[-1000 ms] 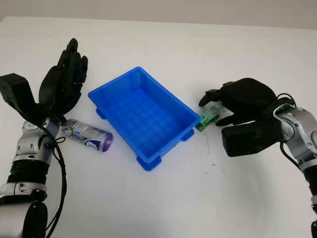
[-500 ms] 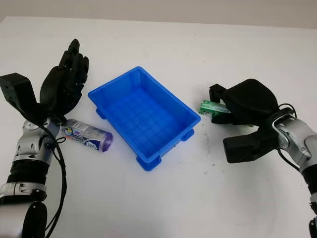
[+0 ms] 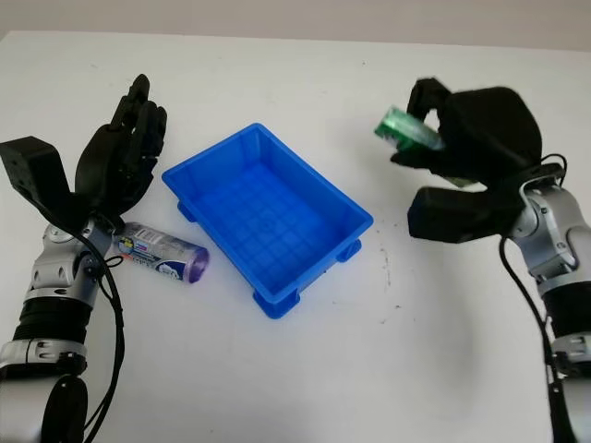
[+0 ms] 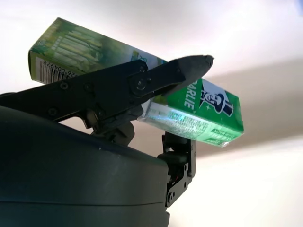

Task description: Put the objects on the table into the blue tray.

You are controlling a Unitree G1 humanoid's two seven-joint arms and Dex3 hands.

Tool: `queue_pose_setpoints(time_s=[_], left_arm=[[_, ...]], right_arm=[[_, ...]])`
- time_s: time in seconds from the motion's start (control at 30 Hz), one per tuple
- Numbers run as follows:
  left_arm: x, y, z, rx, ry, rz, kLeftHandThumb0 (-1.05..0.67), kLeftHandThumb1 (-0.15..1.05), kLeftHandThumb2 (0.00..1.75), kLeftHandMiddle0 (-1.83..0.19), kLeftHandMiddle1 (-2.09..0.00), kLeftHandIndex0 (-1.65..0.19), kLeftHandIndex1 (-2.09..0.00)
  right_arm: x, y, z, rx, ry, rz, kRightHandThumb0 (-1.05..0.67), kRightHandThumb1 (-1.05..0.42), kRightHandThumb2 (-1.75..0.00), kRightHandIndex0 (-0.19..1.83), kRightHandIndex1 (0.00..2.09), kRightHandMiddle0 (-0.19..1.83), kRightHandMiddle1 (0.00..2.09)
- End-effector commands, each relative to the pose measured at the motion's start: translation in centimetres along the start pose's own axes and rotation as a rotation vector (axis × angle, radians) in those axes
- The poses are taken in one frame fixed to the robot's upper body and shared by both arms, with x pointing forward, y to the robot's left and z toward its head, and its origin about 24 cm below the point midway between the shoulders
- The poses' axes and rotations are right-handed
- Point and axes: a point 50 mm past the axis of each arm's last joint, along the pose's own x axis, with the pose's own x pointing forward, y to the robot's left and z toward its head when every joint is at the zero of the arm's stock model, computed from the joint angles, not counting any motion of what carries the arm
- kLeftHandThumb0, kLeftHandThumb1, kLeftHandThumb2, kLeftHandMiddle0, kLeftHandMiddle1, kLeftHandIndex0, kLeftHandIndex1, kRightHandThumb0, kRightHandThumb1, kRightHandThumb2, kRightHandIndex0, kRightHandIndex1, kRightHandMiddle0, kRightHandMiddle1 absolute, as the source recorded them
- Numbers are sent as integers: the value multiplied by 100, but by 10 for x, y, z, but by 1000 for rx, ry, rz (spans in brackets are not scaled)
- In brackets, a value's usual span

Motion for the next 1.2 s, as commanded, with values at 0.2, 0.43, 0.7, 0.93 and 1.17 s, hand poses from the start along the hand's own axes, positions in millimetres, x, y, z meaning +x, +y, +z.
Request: queue_pose_setpoints(time_s=[0.2, 0.43, 0.7, 0.93, 1.17], left_arm=[[3, -4, 1, 3, -16, -13, -75, 105, 47, 19, -5, 18, -5], [2, -7, 0, -8, -22, -8, -75, 105, 47, 18, -5, 17, -6], [-2, -8, -4, -13, -17, 7, -73, 105, 51, 19, -5, 18, -5], [-4, -7, -6, -18, -17, 3, -72, 105, 53, 19, -4, 19, -4], [-3, -10, -7, -37, -16, 9, -72, 105, 52, 19, -4, 18, -5]], right_arm=[[17, 0, 67, 226, -215, -60, -39, -105, -8, 111, 209, 80, 209], [30, 18, 99, 361, -295, 20, -42, -104, -9, 116, 209, 88, 209], [37, 34, 109, 402, -274, 150, -42, -104, -6, 110, 209, 81, 209], [34, 49, 92, 322, -154, 419, -54, -104, -6, 29, 187, 19, 180], [28, 48, 91, 238, -153, 580, -75, -105, -13, 0, 23, 6, 19]])
